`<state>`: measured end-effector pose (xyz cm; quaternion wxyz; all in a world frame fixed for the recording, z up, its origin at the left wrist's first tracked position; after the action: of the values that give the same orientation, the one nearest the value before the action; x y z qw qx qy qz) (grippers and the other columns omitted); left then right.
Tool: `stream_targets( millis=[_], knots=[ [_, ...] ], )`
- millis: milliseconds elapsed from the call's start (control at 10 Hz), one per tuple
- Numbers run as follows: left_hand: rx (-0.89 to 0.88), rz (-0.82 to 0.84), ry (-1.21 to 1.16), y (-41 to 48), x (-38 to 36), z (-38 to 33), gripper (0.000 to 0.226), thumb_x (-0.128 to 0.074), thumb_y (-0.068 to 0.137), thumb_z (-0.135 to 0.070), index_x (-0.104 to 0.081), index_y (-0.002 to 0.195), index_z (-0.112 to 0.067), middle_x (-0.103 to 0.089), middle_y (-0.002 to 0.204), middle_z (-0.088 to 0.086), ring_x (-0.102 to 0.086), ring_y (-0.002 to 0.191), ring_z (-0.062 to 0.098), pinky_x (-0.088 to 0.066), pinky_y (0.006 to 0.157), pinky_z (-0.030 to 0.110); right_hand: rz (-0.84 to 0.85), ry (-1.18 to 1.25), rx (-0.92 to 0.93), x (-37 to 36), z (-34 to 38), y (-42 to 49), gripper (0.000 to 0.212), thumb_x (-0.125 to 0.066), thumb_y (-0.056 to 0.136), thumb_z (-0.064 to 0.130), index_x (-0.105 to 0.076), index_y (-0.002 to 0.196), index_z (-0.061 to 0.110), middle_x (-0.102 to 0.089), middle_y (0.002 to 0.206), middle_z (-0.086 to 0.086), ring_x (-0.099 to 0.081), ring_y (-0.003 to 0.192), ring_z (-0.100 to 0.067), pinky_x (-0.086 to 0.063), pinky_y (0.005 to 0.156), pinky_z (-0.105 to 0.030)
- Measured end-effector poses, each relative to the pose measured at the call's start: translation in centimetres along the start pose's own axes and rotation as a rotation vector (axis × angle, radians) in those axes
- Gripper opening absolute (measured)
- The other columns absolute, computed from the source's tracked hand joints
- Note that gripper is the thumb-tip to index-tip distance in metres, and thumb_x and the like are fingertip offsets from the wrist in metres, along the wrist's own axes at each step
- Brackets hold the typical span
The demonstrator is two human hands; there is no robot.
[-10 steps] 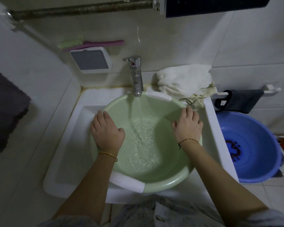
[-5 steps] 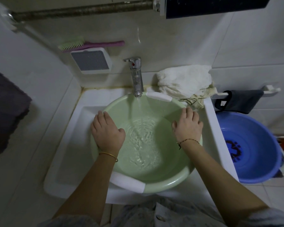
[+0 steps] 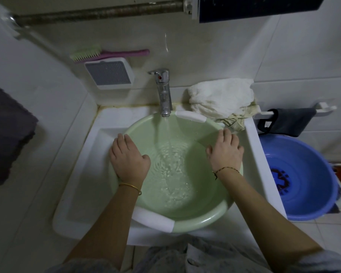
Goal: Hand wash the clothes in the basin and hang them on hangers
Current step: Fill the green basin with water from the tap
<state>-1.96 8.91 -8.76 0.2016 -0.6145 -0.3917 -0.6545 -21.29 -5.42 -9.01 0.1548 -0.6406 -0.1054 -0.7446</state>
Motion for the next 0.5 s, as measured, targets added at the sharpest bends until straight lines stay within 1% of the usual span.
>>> stream_targets(
  millis=[200, 300, 400, 500],
  knots=[
    [-0.001, -0.001, -0.005, -0.04, -0.12, 0.02, 0.079, -0.05, 0.053, -0.025, -0.051, 0.125, 0.008, -0.051, 0.132, 0.025, -0.049, 0.12, 0.04, -0.037, 0.1, 0.05, -0.005, 0.003, 0.0, 0.02, -0.02, -0.07, 0.066, -0.044, 0.094, 0.04, -0.02, 0.147, 0.007, -0.022, 0.154, -0.01, -0.025, 0.136, -0.031, -0.033, 0.1, -0.045],
    [-0.002, 0.011, 0.005, -0.05, -0.2, 0.1, 0.079, -0.059, 0.054, -0.023, -0.051, 0.126, 0.008, -0.05, 0.133, 0.025, -0.048, 0.121, 0.04, -0.037, 0.101, 0.049, -0.006, 0.003, 0.001, 0.02, -0.04, -0.08, 0.066, -0.043, 0.094, 0.04, -0.02, 0.147, 0.007, -0.022, 0.154, -0.01, -0.025, 0.136, -0.031, -0.033, 0.1, -0.044],
    [-0.002, 0.007, 0.009, -0.01, -0.27, 0.13, 0.08, -0.061, 0.053, -0.022, -0.051, 0.126, 0.008, -0.05, 0.132, 0.025, -0.048, 0.12, 0.04, -0.037, 0.1, 0.049, -0.002, 0.003, -0.001, 0.02, -0.06, -0.06, 0.066, -0.043, 0.094, 0.04, -0.02, 0.147, 0.007, -0.022, 0.154, -0.01, -0.024, 0.137, -0.031, -0.033, 0.1, -0.045],
    [0.004, -0.007, 0.007, 0.0, -0.18, 0.05, 0.079, -0.055, 0.053, -0.024, -0.052, 0.125, 0.008, -0.051, 0.132, 0.025, -0.049, 0.12, 0.04, -0.038, 0.099, 0.048, -0.005, 0.006, -0.001, 0.04, -0.06, -0.07, 0.065, -0.043, 0.094, 0.039, -0.02, 0.146, 0.007, -0.022, 0.153, -0.01, -0.025, 0.136, -0.031, -0.033, 0.1, -0.045]
  ],
)
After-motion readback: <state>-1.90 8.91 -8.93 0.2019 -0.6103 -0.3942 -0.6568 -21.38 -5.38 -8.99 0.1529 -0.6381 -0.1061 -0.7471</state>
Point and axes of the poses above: each hand's wrist, its own y-axis towards the middle knuckle, its own x-axis out of the back of the hand, z = x × y, the point moved 1 cm from there along y, towards the middle knuckle
